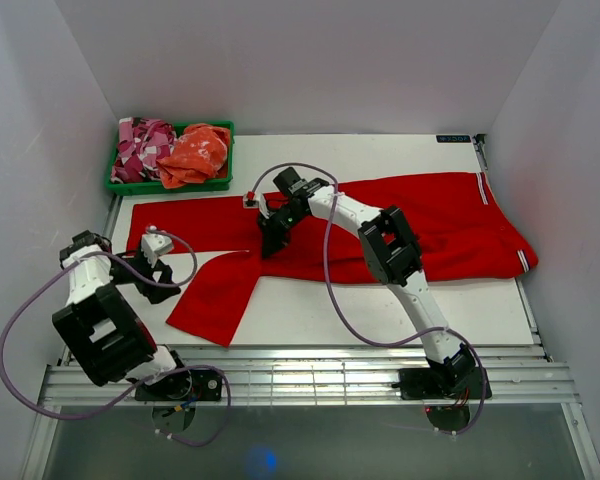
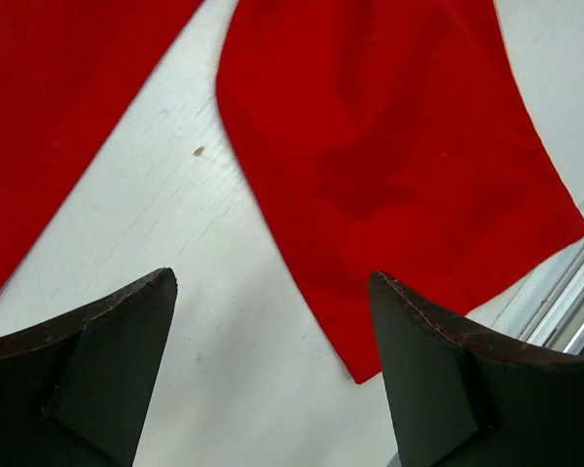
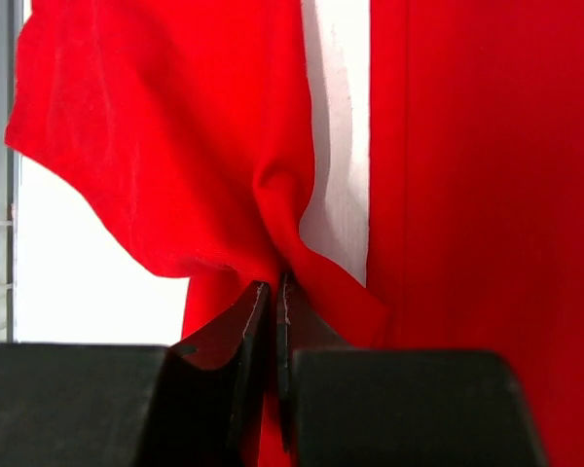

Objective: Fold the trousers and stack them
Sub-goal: Flatten the trousers out

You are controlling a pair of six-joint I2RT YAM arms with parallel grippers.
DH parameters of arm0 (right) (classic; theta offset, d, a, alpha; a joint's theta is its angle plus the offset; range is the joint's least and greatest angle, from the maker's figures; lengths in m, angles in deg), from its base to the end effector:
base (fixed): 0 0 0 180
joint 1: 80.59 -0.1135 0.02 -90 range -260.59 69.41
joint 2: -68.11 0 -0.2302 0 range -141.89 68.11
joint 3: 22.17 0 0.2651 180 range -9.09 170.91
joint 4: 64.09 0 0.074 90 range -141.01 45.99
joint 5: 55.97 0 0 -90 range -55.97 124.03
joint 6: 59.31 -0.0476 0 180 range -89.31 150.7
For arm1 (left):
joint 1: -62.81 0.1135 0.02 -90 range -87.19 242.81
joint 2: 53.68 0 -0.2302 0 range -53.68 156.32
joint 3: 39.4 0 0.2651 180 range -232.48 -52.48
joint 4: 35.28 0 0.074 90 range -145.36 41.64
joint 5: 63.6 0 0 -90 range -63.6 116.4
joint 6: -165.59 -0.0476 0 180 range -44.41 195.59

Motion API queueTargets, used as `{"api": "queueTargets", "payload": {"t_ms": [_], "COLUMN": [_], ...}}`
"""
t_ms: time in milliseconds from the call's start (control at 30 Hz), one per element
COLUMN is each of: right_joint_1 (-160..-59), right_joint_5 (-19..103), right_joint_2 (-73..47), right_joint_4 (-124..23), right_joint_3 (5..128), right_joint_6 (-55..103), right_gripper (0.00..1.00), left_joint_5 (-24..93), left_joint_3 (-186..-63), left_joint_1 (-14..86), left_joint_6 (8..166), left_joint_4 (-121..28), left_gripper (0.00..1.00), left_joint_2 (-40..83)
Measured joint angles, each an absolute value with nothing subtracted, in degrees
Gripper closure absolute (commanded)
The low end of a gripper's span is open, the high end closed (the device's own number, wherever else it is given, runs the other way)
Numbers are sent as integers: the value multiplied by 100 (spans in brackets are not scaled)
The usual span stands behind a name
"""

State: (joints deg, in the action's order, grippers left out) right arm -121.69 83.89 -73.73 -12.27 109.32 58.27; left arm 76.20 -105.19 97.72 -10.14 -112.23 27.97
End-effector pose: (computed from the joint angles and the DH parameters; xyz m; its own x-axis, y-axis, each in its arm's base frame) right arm 0.3609 0.3631 0.1155 -0.2700 -0.6316 -0.7268 -0.9225 -0.0465 0.3831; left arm 0.2147 0.1055 0.1642 -0.4600 0.4639 -0.7571 0.7870 0.6078 -0.1057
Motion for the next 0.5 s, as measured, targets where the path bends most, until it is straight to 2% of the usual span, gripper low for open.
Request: {"api": "queueTargets", "payload": {"t_ms": [167, 233, 267, 333, 367, 400, 433, 467, 500], "right_joint_1": [-12204, -12219, -12219, -12224, -12224, -12224, -12221, -12211, -12191], "right_joint_5": [8156, 8068, 8033, 8005, 8007, 8013, 7992, 7941, 7852], "right_joint_2": [-7439, -7473, -7480, -7478, -7456, -7425, -7373, -7286, -7161], "right_joint_4": [-1377, -1417, -1434, -1452, -1474, -1487, -1495, -1504, -1502], "right_joint_3": [11048, 11050, 11050, 11050, 11050, 11048, 11039, 11010, 10958], "right_joint_6": [5558, 5431, 5363, 5221, 5145, 5073, 4998, 4979, 4904], "right_gripper": [91, 76, 63, 44, 36, 23, 17, 7, 4], "left_joint_5": [7380, 7144, 7045, 6737, 6625, 6427, 6326, 6182, 6048], "left_joint_3": [-10038, -9688, -9511, -9144, -9023, -8864, -8777, -8685, -8617], "left_joint_1": [9077, 8496, 8170, 7539, 7355, 7121, 6999, 6874, 6789], "left_joint_6": [-1655, -1755, -1749, -1624, -1548, -1399, -1288, -1154, -1023], "left_joint_4": [-11525, -11538, -11553, -11394, -11309, -11149, -11040, -10874, -10699], "left_gripper": [12, 12, 12, 9, 5, 2, 2, 2, 2], "left_joint_2": [1935, 1588, 1459, 1317, 1313, 1343, 1391, 1461, 1566]}}
